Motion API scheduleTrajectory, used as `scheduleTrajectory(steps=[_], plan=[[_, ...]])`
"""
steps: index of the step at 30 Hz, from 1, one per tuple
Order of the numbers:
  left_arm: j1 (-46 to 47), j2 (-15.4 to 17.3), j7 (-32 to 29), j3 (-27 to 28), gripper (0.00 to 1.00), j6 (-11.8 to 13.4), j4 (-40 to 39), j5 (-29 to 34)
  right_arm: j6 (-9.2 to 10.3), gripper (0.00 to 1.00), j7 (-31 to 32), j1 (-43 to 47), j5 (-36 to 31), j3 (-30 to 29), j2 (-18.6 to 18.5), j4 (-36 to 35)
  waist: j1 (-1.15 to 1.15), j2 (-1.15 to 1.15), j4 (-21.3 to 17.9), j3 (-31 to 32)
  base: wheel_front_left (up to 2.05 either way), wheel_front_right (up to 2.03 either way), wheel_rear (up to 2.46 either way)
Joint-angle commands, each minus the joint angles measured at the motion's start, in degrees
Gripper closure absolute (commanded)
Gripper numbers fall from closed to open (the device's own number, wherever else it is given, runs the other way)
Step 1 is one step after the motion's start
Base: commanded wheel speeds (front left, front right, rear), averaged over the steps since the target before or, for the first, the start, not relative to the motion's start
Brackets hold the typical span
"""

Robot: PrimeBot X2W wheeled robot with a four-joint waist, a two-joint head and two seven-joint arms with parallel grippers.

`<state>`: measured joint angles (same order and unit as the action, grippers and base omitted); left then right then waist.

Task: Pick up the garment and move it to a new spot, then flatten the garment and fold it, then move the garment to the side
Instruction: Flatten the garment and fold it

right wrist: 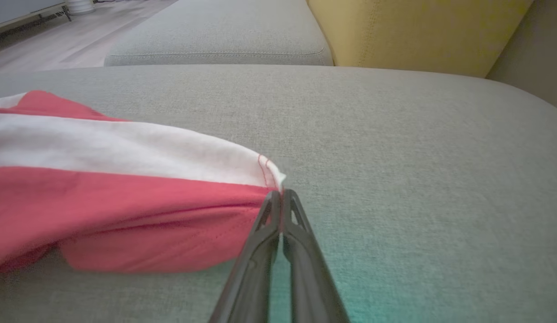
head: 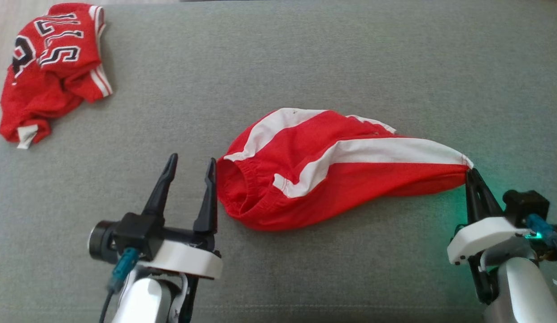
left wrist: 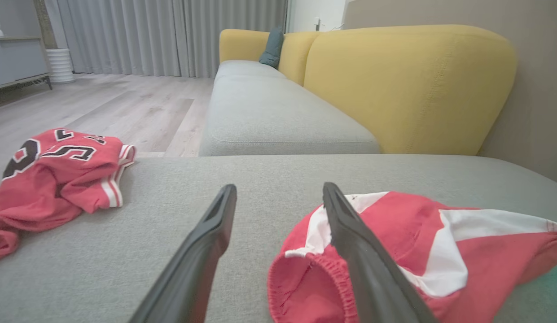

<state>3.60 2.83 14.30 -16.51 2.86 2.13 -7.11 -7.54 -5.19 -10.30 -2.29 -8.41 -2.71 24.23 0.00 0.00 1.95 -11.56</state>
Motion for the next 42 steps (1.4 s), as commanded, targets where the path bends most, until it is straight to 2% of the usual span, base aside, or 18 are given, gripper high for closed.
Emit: scheduleTrajectory(steps=[1,2,3,4,10,17,27,42], plan=[[1.24,0.05,0.7,1.13,0.0,-0.49,-1.7,0.64,0.05,1.0,-0.48,-0.03,-0.28,0.89,-0.17,-2.03,0.0,0.0,-0.55,-0.02,0.0,0.0,0.0],[1.27,0.05,0.7,0.84,0.0,-0.57,-1.59,0.65,0.05,0.85,-0.79,0.22,-0.13,0.79,-0.17,-2.2,0.0,0.0,-0.86,-0.01,0.0,0.0,0.0],[1.3,0.05,0.7,0.62,0.0,-0.58,-1.53,0.63,0.05,0.47,-1.19,0.42,0.07,0.76,-0.17,-2.33,0.0,0.0,-1.22,0.04,0.0,0.0,0.0],[1.32,0.05,0.7,0.44,0.0,-0.55,-1.46,0.55,0.05,0.0,-1.8,0.6,0.39,0.7,-0.17,-2.5,0.0,0.0,-1.5,0.13,0.0,0.0,0.0],[1.0,0.05,0.7,0.79,0.0,-0.19,-1.34,0.18,0.05,0.0,-6.0,1.37,2.08,0.1,-0.17,-4.24,0.0,0.0,-2.98,1.91,0.0,0.0,0.0],[-0.37,0.05,0.7,2.01,0.0,0.5,-1.3,-0.77,0.05,0.0,-7.74,2.08,3.19,1.22,-0.17,-9.33,0.0,0.0,-3.86,6.31,0.0,0.0,0.0],[-3.78,0.05,0.7,3.89,0.0,1.45,-0.64,-1.83,0.05,0.0,-5.99,5.28,6.49,5.99,-0.17,-15.4,0.0,0.0,-3.57,11.51,0.0,0.0,0.0],[-4.9,0.05,0.7,3.91,0.0,1.48,0.14,-1.88,0.05,0.0,-3.94,8.01,8.08,7.38,-0.17,-18.05,0.0,0.0,-2.41,11.63,0.0,0.0,0.0]])
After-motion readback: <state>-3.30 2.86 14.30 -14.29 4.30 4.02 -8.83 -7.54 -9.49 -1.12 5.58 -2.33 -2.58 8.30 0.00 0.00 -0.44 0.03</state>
